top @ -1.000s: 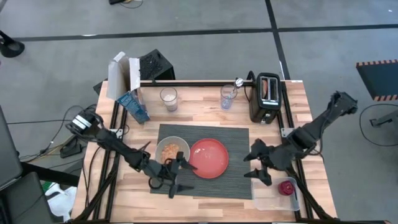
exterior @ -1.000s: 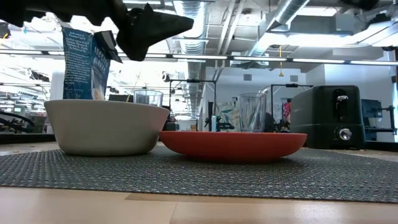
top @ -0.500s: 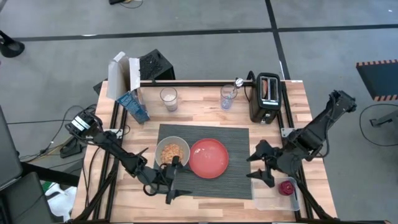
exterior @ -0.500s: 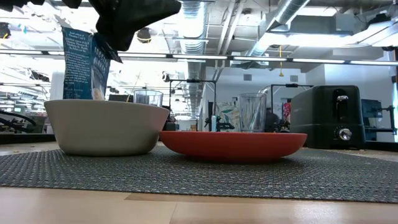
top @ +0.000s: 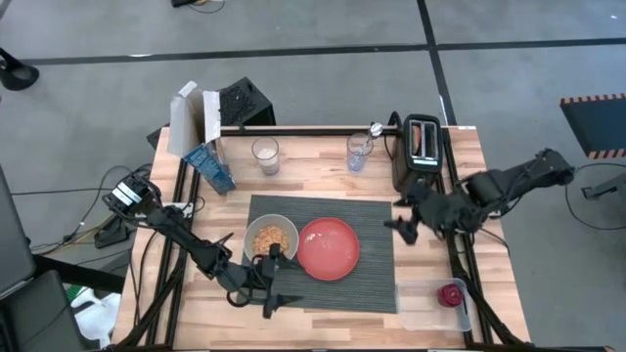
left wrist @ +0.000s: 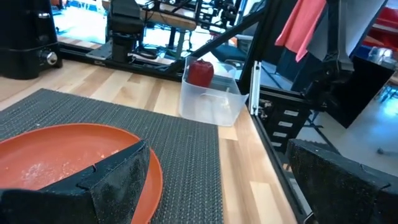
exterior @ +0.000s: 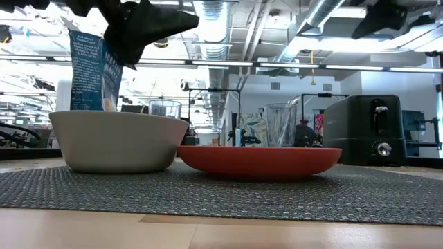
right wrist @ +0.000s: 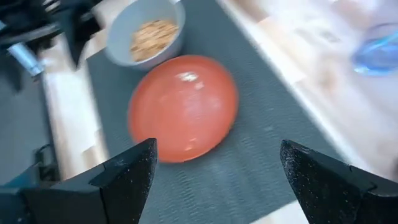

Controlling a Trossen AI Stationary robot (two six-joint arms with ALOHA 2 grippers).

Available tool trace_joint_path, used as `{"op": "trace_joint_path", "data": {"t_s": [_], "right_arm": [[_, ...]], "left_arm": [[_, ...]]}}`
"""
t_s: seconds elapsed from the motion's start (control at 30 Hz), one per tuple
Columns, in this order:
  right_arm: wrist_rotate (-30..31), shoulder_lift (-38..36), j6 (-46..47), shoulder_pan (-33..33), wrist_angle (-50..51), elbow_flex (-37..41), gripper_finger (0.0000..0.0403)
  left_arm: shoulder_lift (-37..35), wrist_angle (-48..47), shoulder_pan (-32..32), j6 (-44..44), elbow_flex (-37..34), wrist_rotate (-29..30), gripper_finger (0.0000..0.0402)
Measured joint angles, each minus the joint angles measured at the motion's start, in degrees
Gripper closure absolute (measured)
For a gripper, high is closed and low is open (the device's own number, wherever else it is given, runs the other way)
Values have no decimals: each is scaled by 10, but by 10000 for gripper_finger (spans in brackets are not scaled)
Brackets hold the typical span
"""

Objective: Arrange a breakfast setting
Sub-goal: Put the bread on the plate

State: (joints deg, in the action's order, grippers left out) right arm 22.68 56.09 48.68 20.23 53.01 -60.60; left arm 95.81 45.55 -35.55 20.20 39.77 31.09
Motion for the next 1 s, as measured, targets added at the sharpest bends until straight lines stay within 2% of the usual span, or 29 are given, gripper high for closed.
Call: {"op": "trace_joint_path", "data": {"t_s": [0.2, 0.4, 0.73, 0.87, 1.0], "right_arm": [[0, -35, -91, -101, 7, 0, 50], [-3, -35, -169, -234, 24, -6, 87], [-24, 38, -252, -430, 152, -117, 100], [-41, 76, -283, -511, 175, -142, 100], [-92, 113, -321, -594, 175, -143, 103]], "left_arm": [[0, -32, 1, -5, 0, 42, 38], [0, -17, 32, -61, 0, 39, 38], [-2, -22, 128, -94, 0, -81, 38], [-2, -26, 151, -114, 0, -100, 38], [-16, -40, 173, -135, 0, -113, 38]]}}
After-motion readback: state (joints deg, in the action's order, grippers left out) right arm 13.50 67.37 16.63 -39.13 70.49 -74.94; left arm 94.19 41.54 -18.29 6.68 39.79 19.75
